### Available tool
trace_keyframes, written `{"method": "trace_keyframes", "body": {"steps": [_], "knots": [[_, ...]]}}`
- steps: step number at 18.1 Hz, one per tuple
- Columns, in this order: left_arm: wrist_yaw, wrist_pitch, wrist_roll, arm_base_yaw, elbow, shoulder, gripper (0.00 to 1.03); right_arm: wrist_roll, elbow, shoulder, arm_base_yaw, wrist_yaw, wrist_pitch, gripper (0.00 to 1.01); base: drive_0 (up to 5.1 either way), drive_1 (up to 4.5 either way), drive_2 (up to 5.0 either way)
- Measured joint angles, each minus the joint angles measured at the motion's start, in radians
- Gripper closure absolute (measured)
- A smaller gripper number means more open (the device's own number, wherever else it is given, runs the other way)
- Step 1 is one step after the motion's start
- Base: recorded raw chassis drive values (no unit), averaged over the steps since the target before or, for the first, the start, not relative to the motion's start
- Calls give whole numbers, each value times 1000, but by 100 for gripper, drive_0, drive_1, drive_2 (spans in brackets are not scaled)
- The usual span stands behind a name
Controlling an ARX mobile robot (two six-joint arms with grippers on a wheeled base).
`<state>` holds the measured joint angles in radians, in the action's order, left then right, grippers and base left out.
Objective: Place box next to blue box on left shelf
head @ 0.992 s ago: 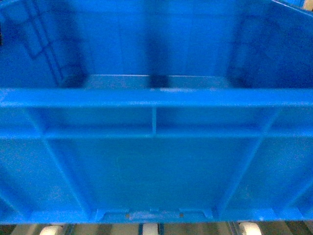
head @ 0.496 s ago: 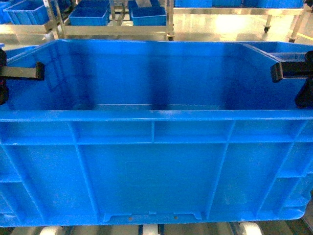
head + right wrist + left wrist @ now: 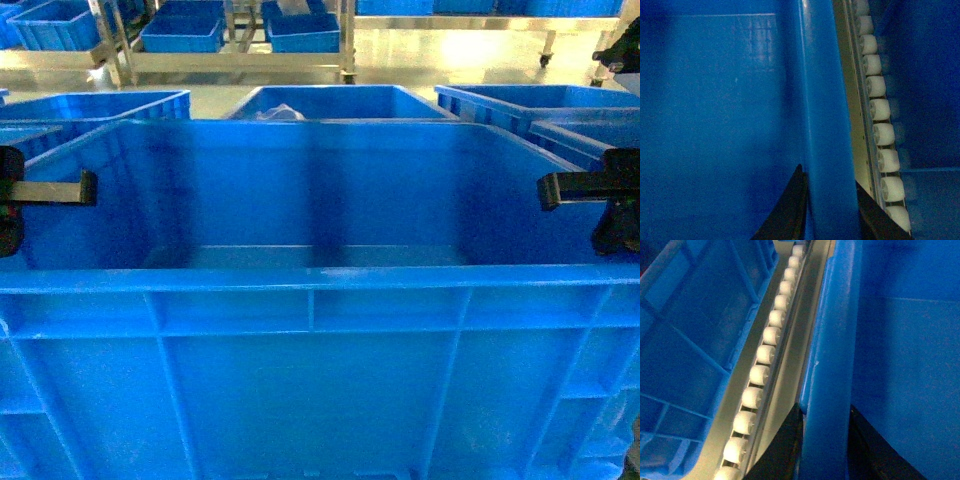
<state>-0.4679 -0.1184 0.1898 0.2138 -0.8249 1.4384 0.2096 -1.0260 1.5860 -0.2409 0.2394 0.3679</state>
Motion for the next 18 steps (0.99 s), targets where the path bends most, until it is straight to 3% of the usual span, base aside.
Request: {"method": "trace_keyframes", "body": {"steps": [1, 2, 6, 8, 10, 11, 13, 14, 16, 18], "knots": [[-36, 18, 14, 12, 1, 0, 73, 4, 0, 2, -13, 54, 14, 75, 0, 0, 0], [-54, 33, 20, 15, -3, -4, 64, 4, 0, 3, -16, 78, 22, 68, 0, 0, 0], [-119, 73, 40, -3, -19, -42, 40, 3, -2, -14, -7, 82, 26, 41, 0, 0, 0], [-135, 97, 44, -9, -53, -75, 22, -3, -39, -50, -6, 134, 10, 23, 0, 0, 0], [-140, 148, 31, 24, -83, -103, 4, -13, -105, -129, -8, 187, -44, 4, 0, 0, 0], [-142, 183, 20, 42, -89, -124, 4, -13, -122, -177, -18, 200, -57, 1, 0, 0, 0], [-181, 243, -6, 87, -92, -174, 5, -12, -101, -255, -81, 233, -70, 3, 0, 0, 0], [-200, 259, -16, 115, -91, -198, 5, -9, -59, -273, -118, 253, -75, 3, 0, 0, 0], [-234, 272, -33, 147, -82, -220, 5, -8, 8, -294, -148, 292, -106, 3, 0, 0, 0], [-266, 254, -41, 169, -56, -230, 5, -13, 66, -348, -152, 397, -188, 3, 0, 0, 0]]}}
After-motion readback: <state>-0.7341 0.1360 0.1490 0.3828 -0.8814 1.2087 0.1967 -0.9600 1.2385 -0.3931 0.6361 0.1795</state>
